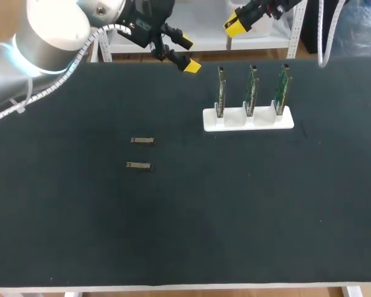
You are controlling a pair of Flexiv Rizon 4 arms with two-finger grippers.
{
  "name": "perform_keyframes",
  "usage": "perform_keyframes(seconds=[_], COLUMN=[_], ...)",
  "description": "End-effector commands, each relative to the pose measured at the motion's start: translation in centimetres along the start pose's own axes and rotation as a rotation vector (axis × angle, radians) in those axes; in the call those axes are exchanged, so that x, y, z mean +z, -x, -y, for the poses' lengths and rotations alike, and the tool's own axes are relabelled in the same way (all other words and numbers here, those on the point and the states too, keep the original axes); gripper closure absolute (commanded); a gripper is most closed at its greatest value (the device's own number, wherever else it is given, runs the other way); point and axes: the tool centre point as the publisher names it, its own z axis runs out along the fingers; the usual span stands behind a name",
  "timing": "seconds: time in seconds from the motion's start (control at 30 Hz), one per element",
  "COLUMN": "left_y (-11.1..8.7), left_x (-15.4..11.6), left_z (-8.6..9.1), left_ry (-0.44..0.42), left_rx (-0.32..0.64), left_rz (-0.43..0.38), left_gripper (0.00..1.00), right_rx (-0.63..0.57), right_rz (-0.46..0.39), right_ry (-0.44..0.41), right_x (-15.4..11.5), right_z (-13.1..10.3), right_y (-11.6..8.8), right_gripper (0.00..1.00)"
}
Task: Pick up the optical module with the left hand, and insert it into the network port with the right hand.
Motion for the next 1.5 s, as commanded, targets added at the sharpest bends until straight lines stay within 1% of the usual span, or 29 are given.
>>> perform_keyframes(seconds=[0.03, 0.33, 0.73, 1.17, 1.5], left_y=[0.0, 0.0, 0.0, 0.0, 0.0], left_x=[0.0, 0.0, 0.0, 0.0, 0.0], left_z=[0.1, 0.1, 0.1, 0.1, 0.1], left_ry=[0.002, 0.002, 0.002, 0.002, 0.002], left_rx=[0.000, 0.000, 0.000, 0.000, 0.000], left_rz=[-0.002, -0.002, -0.002, -0.002, -0.002], left_gripper=[0.00, 0.00, 0.00, 0.00, 0.00], right_rx=[0.003, 0.000, 0.001, 0.030, 0.037], right_rz=[-0.007, -0.035, -0.017, -0.018, -0.025], right_ry=[0.454, 0.452, 0.453, 0.431, 0.431], right_x=[0.4, 1.7, 2.6, 2.7, 2.7], right_z=[0.6, 0.0, -0.2, 0.4, 0.5], right_y=[0.0, -0.5, -0.9, -1.7, -2.2], right_gripper=[1.00, 1.00, 1.00, 1.00, 1.00])
